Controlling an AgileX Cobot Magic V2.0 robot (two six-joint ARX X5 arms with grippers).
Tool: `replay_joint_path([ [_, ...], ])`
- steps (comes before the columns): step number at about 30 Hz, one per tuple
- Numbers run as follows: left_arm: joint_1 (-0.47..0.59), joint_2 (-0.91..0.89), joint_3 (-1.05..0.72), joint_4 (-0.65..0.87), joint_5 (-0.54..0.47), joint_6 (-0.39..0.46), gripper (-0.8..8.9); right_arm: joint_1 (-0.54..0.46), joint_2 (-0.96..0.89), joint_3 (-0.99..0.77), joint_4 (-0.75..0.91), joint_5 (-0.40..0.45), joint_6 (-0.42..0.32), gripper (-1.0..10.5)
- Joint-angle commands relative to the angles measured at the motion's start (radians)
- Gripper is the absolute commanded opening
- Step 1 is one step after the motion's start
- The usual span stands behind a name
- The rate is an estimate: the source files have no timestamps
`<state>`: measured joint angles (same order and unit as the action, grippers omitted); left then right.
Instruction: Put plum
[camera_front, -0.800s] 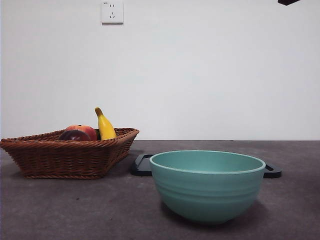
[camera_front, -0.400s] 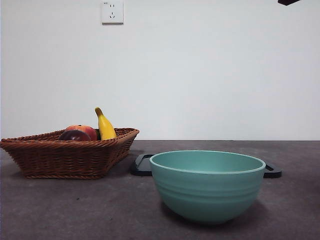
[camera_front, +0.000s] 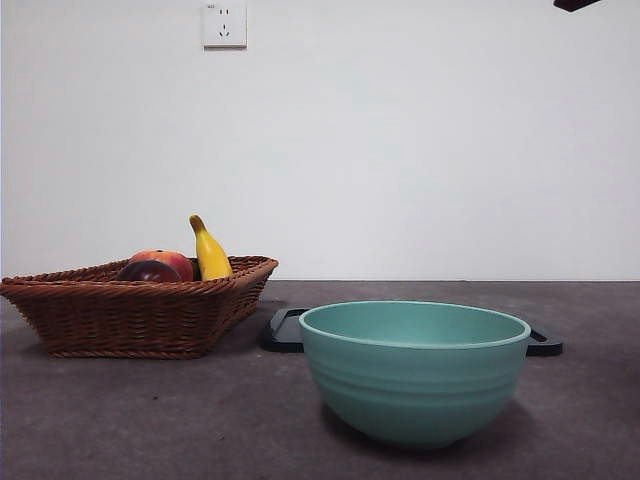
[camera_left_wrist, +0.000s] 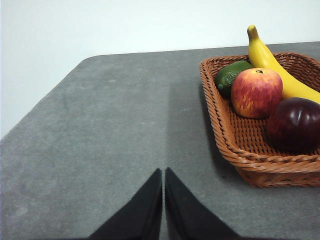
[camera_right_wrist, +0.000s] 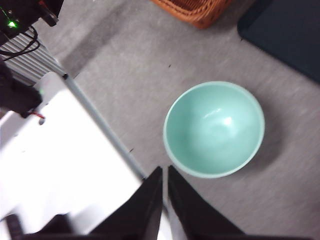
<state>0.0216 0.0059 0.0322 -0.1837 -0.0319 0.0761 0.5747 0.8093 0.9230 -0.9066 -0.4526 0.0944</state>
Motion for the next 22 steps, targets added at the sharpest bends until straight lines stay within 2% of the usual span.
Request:
replay_joint_path([
  [1, 0.002, -0.001, -0.020, -0.006, -0.005, -0.010, 0.07, -0.032, -0.023, -0.001, 0.085, 0.033, -0.120, 0.1],
  [6, 0.002, -0.001, -0.020, -0.006, -0.005, -0.010, 0.07, -0.194, -0.114, -0.089, 0.328, 0.033, -0.138, 0.1],
  [13, 0.002, -0.001, -0.020, -0.006, -0.005, -0.010, 0.07, -0.446, -0.293, -0.294, 0.575, 0.036, -0.140, 0.1],
  [17, 0.002, -0.001, -0.020, -0.006, -0.005, -0.010, 0.07, -0.521, -0.407, -0.438, 0.705, 0.066, -0.140, 0.1],
  [22, 0.002, -0.001, -0.020, -0.006, -0.005, -0.010, 0.07, -0.553, -0.546, -0.602, 0.819, 0.150, -0.140, 0.1],
])
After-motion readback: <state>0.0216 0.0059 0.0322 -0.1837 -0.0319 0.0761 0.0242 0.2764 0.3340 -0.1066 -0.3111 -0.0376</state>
